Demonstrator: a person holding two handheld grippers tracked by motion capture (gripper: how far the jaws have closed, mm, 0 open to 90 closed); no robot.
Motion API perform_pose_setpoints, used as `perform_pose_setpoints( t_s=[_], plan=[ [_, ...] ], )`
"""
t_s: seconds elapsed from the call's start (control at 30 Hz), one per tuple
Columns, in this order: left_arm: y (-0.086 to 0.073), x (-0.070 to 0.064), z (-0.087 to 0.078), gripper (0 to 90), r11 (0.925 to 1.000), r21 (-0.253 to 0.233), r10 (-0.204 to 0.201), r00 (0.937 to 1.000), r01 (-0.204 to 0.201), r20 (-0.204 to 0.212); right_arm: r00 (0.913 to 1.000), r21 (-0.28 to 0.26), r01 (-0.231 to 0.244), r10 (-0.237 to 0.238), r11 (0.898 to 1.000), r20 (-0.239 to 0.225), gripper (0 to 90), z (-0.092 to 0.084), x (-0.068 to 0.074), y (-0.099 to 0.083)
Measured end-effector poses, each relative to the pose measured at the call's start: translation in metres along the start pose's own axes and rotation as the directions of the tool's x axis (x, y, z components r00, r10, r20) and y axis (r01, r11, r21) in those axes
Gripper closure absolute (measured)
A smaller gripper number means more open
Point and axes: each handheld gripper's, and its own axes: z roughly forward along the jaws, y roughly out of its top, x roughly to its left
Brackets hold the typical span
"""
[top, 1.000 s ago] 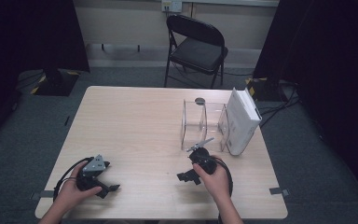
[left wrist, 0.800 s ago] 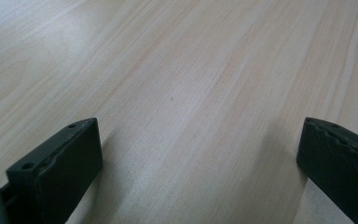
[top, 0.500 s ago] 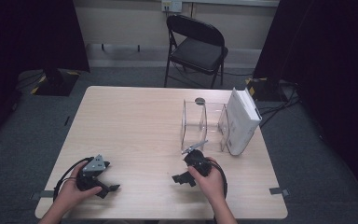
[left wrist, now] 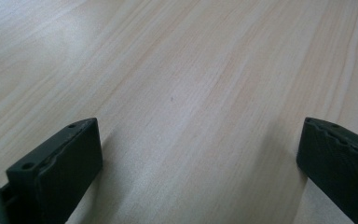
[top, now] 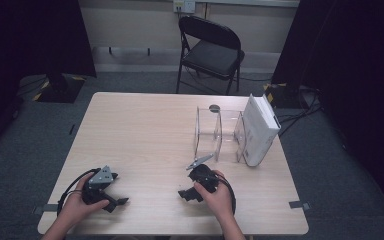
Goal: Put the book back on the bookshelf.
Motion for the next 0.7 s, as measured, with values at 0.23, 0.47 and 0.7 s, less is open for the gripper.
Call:
perform_pose_setpoints(
  t_s=[0.23, 0.47, 0.7],
  plan=[
    [0.000, 0.000, 0.000, 0.0, 1.0000, 0.005, 0.001, 1.0000, -0.001, 0.006, 0.9977, -0.043, 0.051, -0.049, 0.998, 0.048, 12.9, 0.005, 0.007, -0.004],
    [0.000, 0.001, -0.001, 0.0, 0.9999, 0.011, 0.009, 0.9999, -0.010, 0.005, 0.9907, -0.064, 0.105, -0.099, 0.992, 0.093, 11.7, 0.010, 0.012, -0.006],
    [0.000, 0.000, 0.000, 0.0, 1.0000, 0.003, 0.001, 1.0000, -0.001, 0.002, 0.9903, -0.125, 0.104, -0.092, 0.987, 0.104, 10.6, 0.013, 0.013, -0.011]
  ],
)
